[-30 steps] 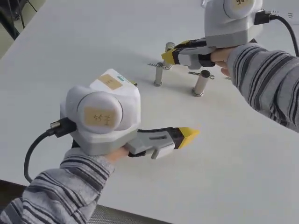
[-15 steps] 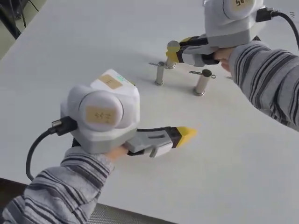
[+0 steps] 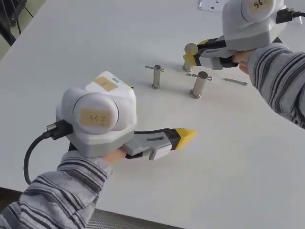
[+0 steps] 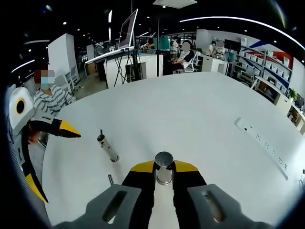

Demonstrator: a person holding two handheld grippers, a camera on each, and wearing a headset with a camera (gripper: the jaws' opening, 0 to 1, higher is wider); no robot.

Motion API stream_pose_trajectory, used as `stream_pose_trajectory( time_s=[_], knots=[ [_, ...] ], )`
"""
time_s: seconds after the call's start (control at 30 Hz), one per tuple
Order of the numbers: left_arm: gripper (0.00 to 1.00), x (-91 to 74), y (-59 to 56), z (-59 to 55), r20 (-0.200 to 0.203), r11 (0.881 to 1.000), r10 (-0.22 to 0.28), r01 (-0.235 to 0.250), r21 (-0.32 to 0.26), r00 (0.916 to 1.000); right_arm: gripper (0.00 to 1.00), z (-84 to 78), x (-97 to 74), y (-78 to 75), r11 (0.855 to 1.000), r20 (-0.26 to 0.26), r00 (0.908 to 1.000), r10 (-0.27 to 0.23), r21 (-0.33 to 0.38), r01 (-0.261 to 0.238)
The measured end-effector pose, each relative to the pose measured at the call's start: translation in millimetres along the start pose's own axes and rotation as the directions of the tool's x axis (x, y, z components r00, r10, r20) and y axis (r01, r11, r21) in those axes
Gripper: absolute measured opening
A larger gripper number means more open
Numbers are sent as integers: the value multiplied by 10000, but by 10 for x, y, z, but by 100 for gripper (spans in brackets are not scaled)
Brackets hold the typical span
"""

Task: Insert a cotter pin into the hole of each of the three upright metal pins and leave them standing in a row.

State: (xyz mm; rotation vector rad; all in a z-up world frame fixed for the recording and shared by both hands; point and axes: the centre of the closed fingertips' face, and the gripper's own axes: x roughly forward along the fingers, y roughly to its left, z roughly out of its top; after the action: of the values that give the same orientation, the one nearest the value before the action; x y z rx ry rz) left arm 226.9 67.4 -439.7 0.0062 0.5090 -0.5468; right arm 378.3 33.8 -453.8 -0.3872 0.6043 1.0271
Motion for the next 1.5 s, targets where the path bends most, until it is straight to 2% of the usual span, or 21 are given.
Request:
stream_pose_trajectory(
  time_s=[0.3, 0.7, 0.9, 1.1, 1.5],
  knots=[
    [91, -30, -63, 38, 35, 9999, -96, 96, 66, 9999, 8, -274, -313, -160, 9980, -227, 9987, -451, 435, 461],
    [91, -89, -96, 65, 52, 9998, -100, 100, 147, 9999, 8, -543, -672, -84, 9934, -305, 9956, -890, 700, 910],
    [91, -121, -101, 73, 63, 9998, -74, 73, 184, 10000, 8, -625, -805, 18, 9927, -299, 9949, -968, 693, 987],
    [91, -154, -124, 69, 53, 9997, -62, 60, 236, 10000, 8, -663, -917, 240, 9934, -392, 9938, -1044, 428, 1060],
    [91, -202, -155, 79, 76, 9995, -67, 64, 306, 9999, 8, -640, -932, 584, 9963, -242, 9968, -762, 384, 771]
  ],
)
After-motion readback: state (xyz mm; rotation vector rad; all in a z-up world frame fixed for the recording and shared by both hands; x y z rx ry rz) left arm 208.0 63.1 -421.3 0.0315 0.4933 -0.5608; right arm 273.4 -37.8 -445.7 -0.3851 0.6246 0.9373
